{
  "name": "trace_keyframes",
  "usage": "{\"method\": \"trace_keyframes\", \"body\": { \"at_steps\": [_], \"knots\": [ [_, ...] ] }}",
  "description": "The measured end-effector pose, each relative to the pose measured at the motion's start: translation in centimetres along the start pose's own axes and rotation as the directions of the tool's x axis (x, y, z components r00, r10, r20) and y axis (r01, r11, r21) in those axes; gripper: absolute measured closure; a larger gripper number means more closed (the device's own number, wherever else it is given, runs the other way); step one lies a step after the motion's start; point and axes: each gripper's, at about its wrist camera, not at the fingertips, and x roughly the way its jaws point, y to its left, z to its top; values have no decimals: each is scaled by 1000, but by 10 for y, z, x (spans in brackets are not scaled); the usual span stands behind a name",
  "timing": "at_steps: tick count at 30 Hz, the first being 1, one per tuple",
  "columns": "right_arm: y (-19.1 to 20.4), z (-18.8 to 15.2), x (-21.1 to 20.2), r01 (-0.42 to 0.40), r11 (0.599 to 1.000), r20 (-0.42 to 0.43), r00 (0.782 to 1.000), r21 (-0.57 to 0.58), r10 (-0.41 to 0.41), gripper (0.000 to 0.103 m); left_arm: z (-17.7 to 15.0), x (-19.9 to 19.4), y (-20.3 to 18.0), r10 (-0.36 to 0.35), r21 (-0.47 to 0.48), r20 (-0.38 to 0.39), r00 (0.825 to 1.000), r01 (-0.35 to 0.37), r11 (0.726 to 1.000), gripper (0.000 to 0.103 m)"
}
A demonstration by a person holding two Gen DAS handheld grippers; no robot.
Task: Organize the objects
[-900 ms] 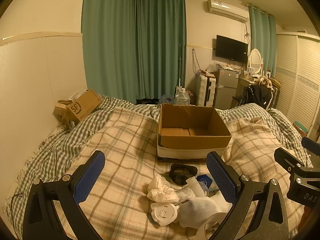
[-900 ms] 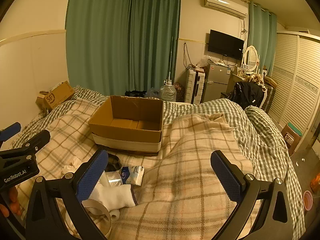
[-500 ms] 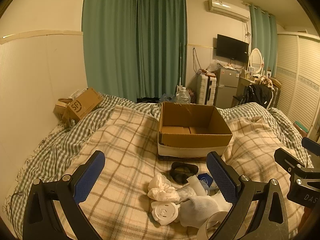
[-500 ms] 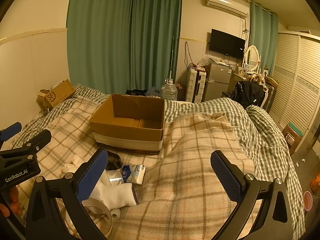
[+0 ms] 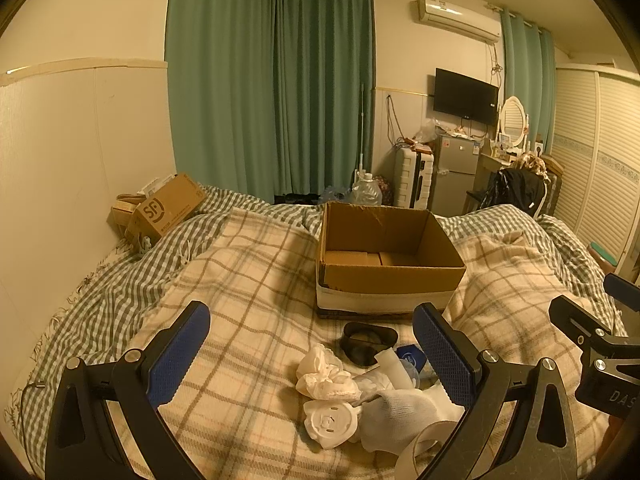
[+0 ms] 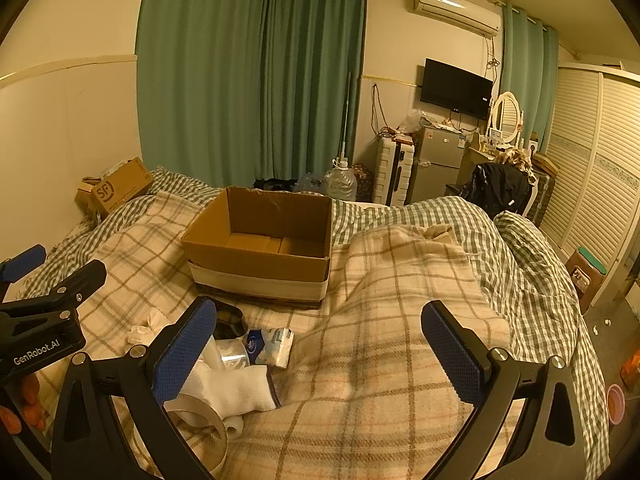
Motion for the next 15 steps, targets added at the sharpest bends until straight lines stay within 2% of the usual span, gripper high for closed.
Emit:
{"method": "trace_keyframes", "body": {
  "at_steps": [15],
  "knots": [
    [8,7,-24,-44,999,17,999,-13,44,0,3,-23,9,4,-7,20,1000,-4,1000,0]
  ]
}}
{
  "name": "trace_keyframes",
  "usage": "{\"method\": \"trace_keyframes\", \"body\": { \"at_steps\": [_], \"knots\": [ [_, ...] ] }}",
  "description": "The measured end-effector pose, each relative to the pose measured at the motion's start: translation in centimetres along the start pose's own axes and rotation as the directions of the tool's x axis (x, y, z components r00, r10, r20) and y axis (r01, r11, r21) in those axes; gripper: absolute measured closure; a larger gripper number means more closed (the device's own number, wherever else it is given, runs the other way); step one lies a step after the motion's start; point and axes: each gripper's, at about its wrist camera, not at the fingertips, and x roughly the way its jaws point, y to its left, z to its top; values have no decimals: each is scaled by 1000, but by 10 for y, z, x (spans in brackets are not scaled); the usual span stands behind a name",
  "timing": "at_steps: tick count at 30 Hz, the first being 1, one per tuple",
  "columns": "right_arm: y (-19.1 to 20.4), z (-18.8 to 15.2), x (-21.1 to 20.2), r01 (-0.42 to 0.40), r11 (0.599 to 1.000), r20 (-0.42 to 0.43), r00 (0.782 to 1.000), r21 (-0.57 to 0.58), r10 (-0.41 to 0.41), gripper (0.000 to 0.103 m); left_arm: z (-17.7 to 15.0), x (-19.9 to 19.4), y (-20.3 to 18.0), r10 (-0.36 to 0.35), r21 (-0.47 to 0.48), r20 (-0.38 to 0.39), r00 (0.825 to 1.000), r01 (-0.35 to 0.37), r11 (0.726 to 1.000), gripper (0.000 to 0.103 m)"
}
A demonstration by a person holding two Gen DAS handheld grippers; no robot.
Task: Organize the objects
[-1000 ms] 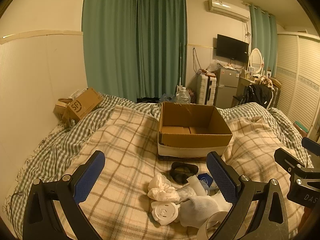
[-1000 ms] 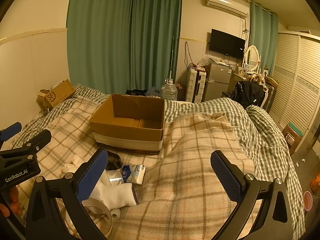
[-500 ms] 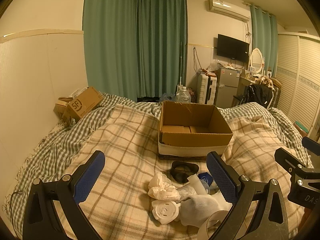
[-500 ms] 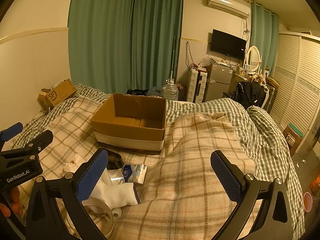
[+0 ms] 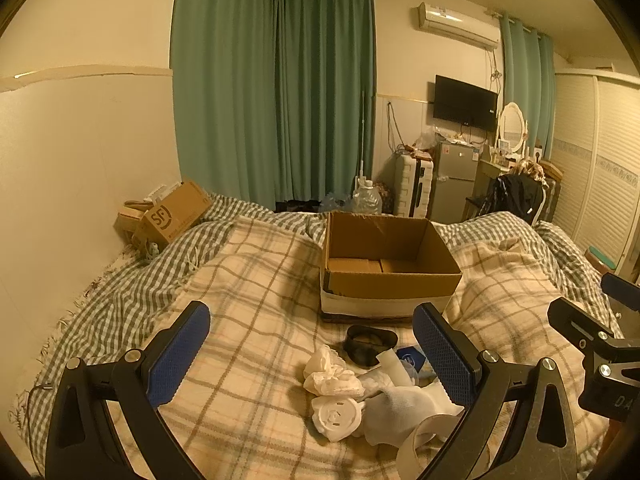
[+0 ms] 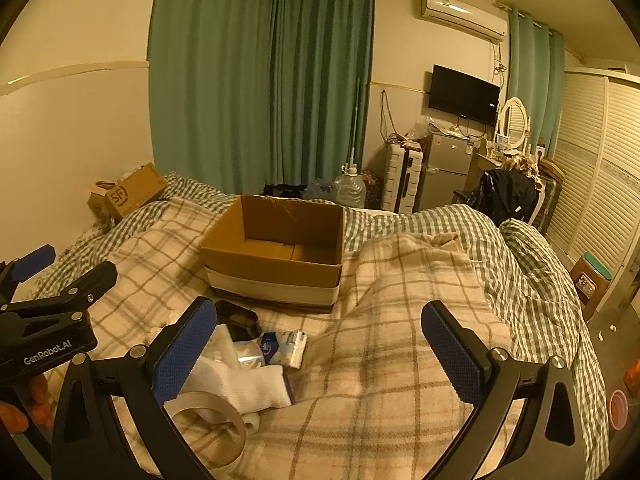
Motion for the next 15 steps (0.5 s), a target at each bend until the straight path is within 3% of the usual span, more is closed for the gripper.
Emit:
{"method": "trace_keyframes", "body": {
  "at_steps": [9,12,15],
  "knots": [
    [21,-13,-12,-61,996,-57,997,-58,58,0,-18,-6,20,9,10,-59,998,-8,1000,0],
    [32,-30,-3,-88,992,-133,988,-85,77,0,-36,2,27,14,12,-109,994,-13,1000,0],
    [42,-47,10,-148,986,-228,966,-81,126,0,-57,11,32,22,23,-164,986,-18,1000,0]
  ]
}}
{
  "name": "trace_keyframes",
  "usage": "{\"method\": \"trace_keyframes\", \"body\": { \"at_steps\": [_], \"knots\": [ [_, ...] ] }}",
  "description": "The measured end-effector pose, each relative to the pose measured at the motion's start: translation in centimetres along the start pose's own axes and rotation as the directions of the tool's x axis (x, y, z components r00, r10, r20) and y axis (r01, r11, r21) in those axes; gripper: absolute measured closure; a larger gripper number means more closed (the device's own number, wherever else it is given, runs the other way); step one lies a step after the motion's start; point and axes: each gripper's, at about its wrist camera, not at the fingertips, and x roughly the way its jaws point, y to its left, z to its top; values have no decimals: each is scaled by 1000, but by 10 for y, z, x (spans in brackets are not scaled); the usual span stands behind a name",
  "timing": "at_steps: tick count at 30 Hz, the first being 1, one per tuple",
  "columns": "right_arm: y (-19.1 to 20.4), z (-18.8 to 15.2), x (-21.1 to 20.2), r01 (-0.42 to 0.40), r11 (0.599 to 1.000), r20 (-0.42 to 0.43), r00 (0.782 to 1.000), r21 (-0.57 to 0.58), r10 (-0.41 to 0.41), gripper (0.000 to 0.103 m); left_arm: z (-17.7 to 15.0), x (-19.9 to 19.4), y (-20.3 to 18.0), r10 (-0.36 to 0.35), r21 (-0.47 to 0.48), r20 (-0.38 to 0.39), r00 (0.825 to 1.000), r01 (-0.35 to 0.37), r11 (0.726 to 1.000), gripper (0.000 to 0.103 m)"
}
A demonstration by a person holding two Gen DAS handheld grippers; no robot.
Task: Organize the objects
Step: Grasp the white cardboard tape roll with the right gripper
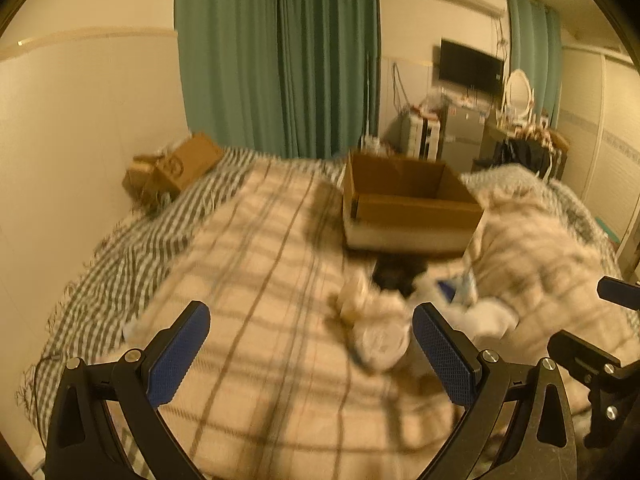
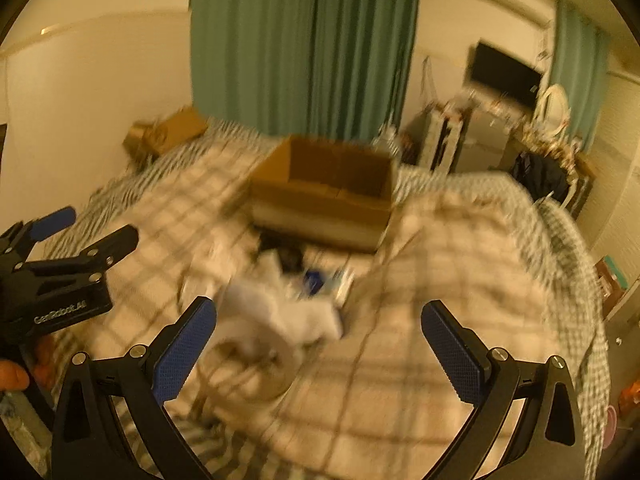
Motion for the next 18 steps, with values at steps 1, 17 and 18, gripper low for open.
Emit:
{"method": "trace_keyframes", "body": {
  "at_steps": [1,17,18],
  "knots": [
    [3,-4,5,-19,1000,-25,1000,-3,19,0,-6,5,2,1,1,-20,1000,-1,1000,0],
    [26,-31,70,-142,990,-273,953,-10,134,20,-26,36,13,-32,-32,-127,991,29,999,0],
    [26,-31,70,-148,989,-272,952,-15,138,24,-25,37,11,-33,-29,-128,991,30,999,0]
  ]
}}
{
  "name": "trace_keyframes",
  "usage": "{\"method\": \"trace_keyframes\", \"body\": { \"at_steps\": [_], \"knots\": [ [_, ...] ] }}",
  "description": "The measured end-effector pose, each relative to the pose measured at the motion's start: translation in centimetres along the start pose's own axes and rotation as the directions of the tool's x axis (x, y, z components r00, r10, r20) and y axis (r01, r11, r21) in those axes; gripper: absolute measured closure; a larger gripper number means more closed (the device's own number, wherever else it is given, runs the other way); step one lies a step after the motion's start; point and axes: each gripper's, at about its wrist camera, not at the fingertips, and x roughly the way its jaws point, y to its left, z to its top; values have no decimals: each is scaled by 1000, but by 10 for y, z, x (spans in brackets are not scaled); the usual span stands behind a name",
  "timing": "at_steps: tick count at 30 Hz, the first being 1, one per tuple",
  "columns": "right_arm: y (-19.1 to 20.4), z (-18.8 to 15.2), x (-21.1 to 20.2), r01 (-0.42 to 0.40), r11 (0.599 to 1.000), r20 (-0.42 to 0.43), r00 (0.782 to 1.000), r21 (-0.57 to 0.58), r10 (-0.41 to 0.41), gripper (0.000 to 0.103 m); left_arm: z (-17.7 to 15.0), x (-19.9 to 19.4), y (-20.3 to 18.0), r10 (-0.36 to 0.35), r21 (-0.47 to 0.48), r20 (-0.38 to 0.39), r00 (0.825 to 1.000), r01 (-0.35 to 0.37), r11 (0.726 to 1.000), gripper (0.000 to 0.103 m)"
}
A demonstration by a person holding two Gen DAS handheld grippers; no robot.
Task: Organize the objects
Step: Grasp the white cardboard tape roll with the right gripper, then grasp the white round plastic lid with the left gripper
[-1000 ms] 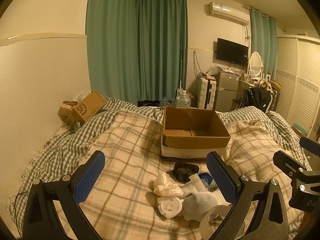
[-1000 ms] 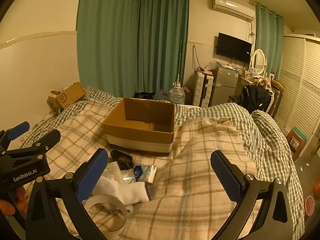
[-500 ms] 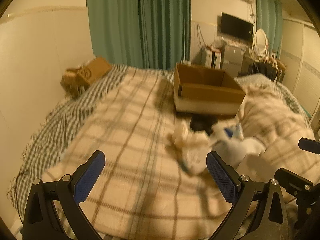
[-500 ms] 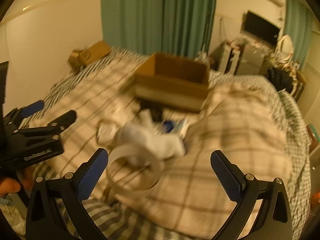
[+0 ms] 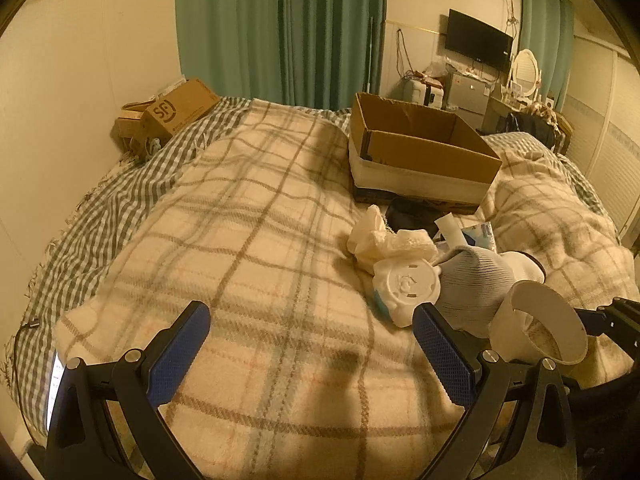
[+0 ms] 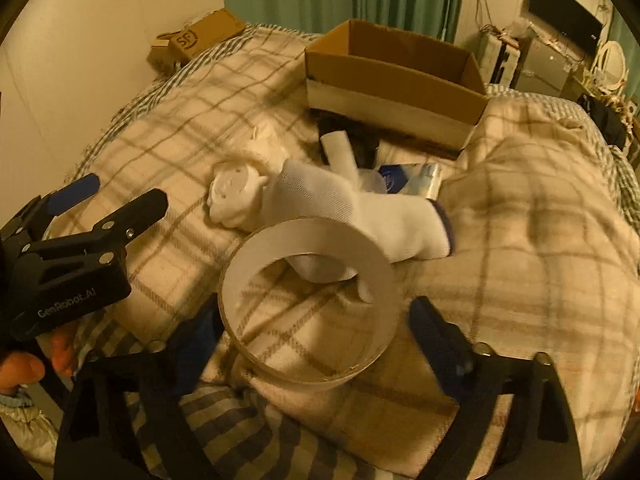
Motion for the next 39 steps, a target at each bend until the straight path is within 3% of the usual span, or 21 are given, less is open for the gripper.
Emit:
{"method": "trace_keyframes", "body": {
  "at_steps": [4,9,20,22,26,33,39],
  "knots": [
    [-3,3,-19,-8,1000,75,997,-7,8,24,6,5,-9,-9,19,-7,1000,9,1000,0],
    [-12,15,-36,50,999,148,988,-13,-48,24,10,29,-22,-20,48,-67,998,23,999,0],
    [-35,22,-30,21,999,153,988,27,-25,24,18,66,-49,-52,113,-141,989,68,991,1],
    [-38,21,-29,17,999,149,989,32,-21,24,19,73,-49,-70,101,-155,985,86,991,9],
    [-40,20,-27,9,999,146,989,36,-14,24,18,78,-53,-164,92,-190,968,184,979,52],
    [-36,19,-37,38,999,176,983,27,-42,24,16,57,-55,-162,101,-153,975,179,979,52],
    [-28,19,-56,86,996,230,969,2,-85,24,25,17,-46,-136,100,-57,989,141,985,52]
  ]
}}
